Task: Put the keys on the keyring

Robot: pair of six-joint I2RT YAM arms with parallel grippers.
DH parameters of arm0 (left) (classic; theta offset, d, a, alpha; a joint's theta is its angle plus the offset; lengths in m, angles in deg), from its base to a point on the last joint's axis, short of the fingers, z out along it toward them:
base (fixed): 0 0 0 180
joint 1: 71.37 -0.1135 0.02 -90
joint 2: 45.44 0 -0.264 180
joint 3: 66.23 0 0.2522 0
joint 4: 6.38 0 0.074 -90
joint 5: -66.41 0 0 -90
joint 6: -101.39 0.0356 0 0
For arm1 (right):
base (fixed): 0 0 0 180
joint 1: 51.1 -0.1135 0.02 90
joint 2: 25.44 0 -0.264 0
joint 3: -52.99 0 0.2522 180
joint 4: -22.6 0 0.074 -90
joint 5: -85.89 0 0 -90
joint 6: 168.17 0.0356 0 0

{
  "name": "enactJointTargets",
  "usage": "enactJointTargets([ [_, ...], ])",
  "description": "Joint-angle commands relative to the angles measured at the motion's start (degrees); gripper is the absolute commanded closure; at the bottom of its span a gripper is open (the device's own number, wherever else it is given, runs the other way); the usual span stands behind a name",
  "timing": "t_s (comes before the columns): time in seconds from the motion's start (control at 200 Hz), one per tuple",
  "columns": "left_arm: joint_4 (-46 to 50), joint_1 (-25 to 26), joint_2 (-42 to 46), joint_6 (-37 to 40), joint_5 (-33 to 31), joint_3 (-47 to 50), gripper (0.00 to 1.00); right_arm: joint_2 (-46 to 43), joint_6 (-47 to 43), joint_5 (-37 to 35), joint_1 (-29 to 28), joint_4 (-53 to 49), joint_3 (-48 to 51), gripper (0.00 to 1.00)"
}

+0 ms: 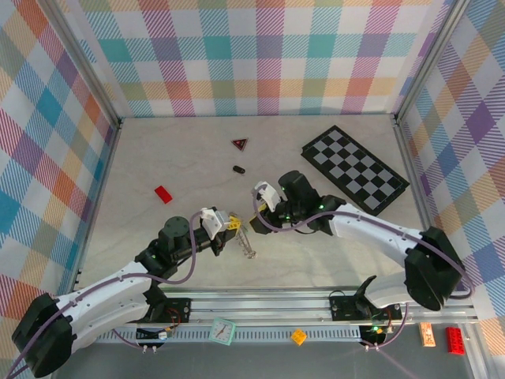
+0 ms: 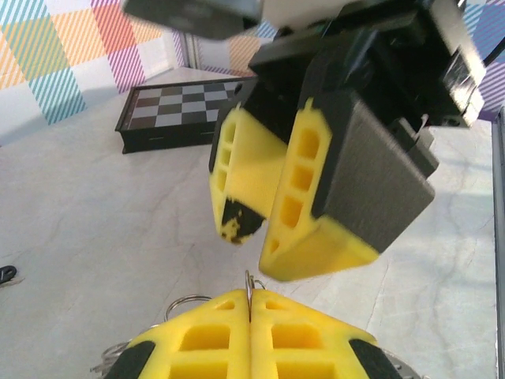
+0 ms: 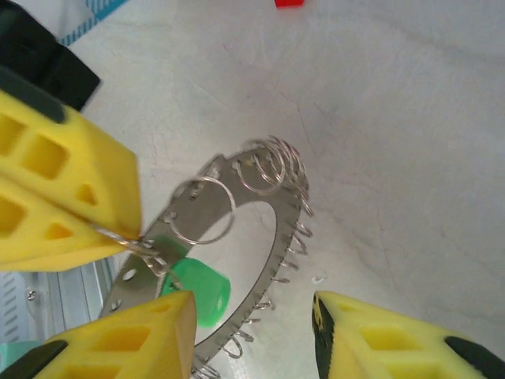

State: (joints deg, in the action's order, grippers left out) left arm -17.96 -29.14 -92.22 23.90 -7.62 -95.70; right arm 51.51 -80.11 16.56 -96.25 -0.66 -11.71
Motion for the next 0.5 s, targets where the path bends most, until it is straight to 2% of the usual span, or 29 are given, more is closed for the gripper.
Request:
enactJointTargets([
  [0.0,-10.0,0.0,-1.2,-2.4,3.0,1.3,1.0,-6.0,-10.9,3.6,1.2,5.8,4.5,0.56],
  [0.125,-16.1,-1.2,-4.7,-4.2,7.6,2.0,1.0,-8.9,-19.5,11.8,3.4,11.8,8.7,0.54],
  [0.24,-22.4,-2.0,-9.1,-6.0,11.7,2.0,1.0,-8.4,-20.1,18.8,5.5,10.8,7.6,0.55],
  [0.365,-30.0,-2.7,-14.3,-8.2,15.0,2.1,1.0,-7.4,-19.5,21.8,5.6,10.7,7.6,0.57],
  [0.495,-36.0,-3.0,-18.4,-10.0,17.4,2.1,1.0,-7.4,-18.9,20.0,5.7,12.7,9.4,0.6],
])
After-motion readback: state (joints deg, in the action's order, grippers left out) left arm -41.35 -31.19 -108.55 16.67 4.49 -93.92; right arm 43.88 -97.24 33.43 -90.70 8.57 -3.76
